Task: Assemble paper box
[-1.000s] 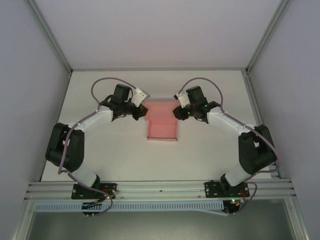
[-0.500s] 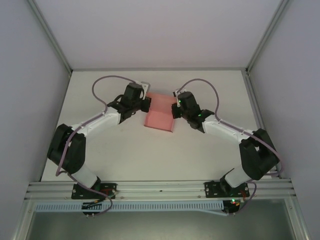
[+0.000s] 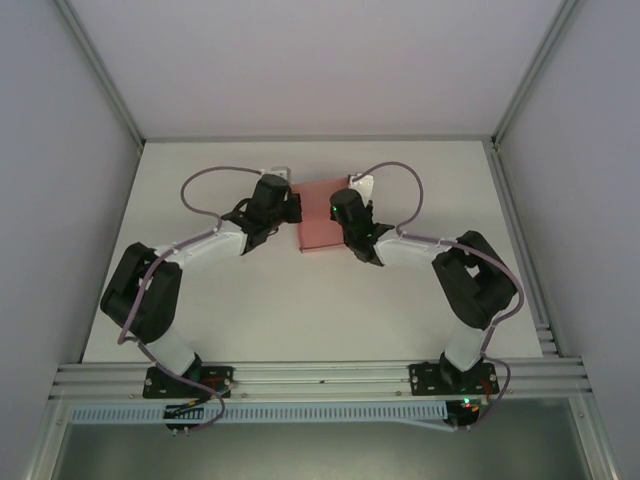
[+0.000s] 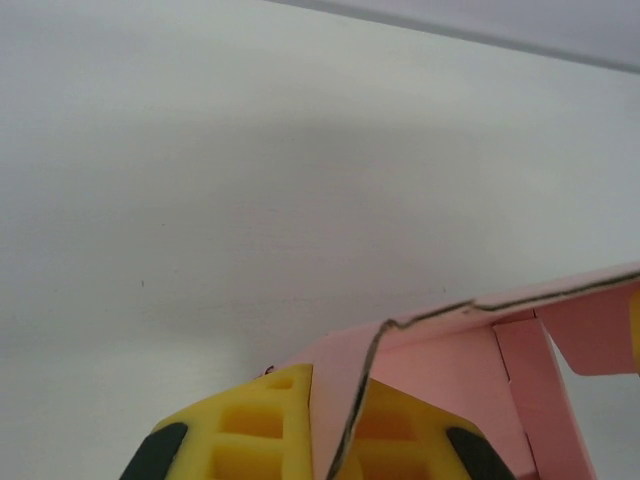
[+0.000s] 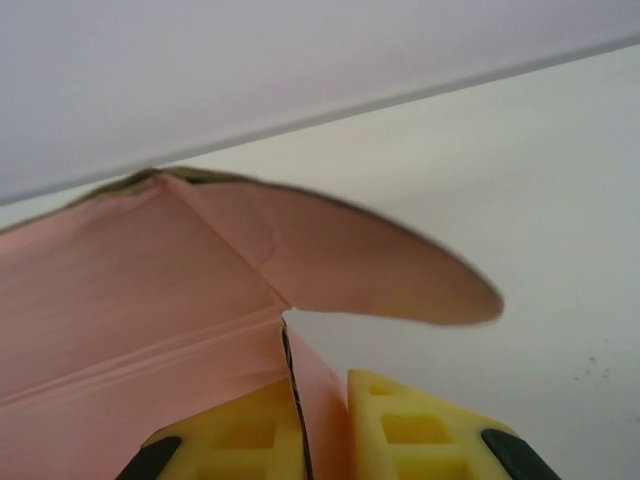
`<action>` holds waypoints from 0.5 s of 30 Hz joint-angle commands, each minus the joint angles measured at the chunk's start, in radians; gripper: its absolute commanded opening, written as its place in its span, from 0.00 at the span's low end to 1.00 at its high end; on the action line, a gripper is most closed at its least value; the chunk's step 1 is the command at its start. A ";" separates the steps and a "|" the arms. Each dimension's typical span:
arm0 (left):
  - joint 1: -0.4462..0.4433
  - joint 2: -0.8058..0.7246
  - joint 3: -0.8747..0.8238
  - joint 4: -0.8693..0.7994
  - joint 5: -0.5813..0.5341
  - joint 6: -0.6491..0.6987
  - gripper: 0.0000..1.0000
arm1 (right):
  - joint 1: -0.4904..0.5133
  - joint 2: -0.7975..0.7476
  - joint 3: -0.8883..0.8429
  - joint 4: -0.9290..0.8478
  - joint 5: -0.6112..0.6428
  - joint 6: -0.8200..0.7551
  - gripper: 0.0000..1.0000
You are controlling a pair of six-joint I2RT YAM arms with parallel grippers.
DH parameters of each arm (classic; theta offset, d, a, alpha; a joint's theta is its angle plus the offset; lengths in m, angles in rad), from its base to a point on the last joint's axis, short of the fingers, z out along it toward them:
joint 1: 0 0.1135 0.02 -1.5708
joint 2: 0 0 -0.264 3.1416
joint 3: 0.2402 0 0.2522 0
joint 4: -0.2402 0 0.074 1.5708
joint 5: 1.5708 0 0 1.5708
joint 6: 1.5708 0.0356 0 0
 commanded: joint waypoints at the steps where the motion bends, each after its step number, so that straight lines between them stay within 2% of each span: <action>1: -0.011 0.023 -0.034 0.171 0.025 -0.081 0.00 | 0.007 0.020 -0.100 0.216 -0.062 0.038 0.17; 5: -0.023 0.025 -0.087 0.277 0.033 -0.106 0.00 | 0.007 0.028 -0.182 0.359 -0.156 0.024 0.17; 8: -0.032 0.013 -0.160 0.382 0.043 -0.109 0.00 | 0.009 0.028 -0.237 0.421 -0.170 0.015 0.17; 11: -0.052 0.001 -0.246 0.522 0.099 -0.049 0.00 | 0.012 0.033 -0.281 0.451 -0.181 0.024 0.17; 15: -0.080 -0.009 -0.297 0.562 0.093 -0.046 0.00 | 0.026 0.035 -0.319 0.527 -0.155 0.079 0.18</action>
